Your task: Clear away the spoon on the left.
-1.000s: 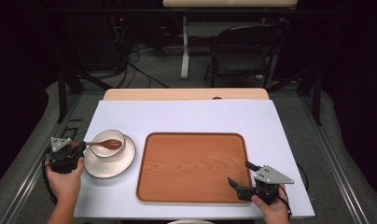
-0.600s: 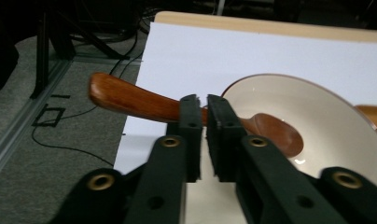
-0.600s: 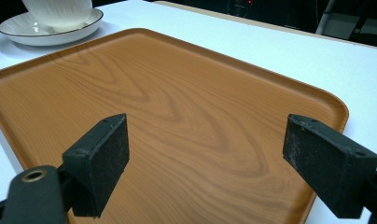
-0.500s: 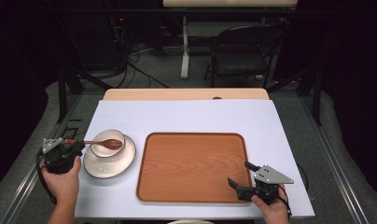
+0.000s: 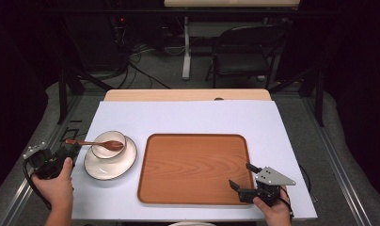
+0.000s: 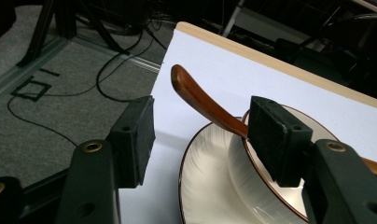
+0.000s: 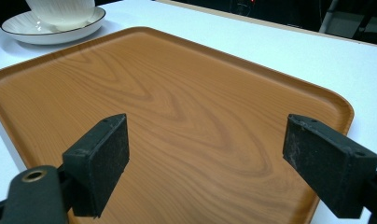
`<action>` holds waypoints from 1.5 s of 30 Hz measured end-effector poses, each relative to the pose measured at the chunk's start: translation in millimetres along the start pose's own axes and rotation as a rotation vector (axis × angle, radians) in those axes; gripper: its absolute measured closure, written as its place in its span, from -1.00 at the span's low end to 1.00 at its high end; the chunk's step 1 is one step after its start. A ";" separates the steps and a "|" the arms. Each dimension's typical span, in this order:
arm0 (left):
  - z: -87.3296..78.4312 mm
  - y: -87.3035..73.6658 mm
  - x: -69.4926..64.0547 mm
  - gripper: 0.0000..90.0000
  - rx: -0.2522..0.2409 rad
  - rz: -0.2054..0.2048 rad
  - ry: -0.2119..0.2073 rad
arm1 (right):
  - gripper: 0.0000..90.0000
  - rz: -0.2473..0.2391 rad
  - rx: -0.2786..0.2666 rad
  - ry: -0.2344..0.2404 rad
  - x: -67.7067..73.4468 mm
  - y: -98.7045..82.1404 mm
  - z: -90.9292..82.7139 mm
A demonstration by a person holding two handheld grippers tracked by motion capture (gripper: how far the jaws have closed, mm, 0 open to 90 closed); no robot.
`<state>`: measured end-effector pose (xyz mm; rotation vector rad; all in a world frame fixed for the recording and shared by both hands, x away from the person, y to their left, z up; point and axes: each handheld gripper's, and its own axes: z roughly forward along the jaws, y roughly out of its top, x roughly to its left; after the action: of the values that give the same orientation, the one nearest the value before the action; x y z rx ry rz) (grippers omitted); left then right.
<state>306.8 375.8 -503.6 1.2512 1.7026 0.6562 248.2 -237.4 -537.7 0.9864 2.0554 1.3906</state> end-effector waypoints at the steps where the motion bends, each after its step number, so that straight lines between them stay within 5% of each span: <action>1: 1.8 -0.1 1.0 -0.07 0.001 -0.003 -0.001 | -0.68 -0.001 0.001 0.000 0.0 0.0 0.2; 19: 34.0 -5.3 -2.6 -0.02 0.023 -0.056 -0.048 | -0.68 -0.004 0.006 0.012 -0.3 -0.4 0.3; 32: 34.6 -4.5 -6.1 0.40 -0.010 -0.047 -0.062 | -0.68 -0.007 0.009 0.017 -0.4 -0.8 0.8; 45: 28.6 1.8 -11.6 0.62 -0.043 -0.054 -0.115 | -0.67 -0.008 0.010 0.017 -0.3 -0.7 1.0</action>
<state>334.0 363.2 -511.2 1.1866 1.6140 0.5749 248.9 -237.2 -538.7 0.9726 2.0780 1.3910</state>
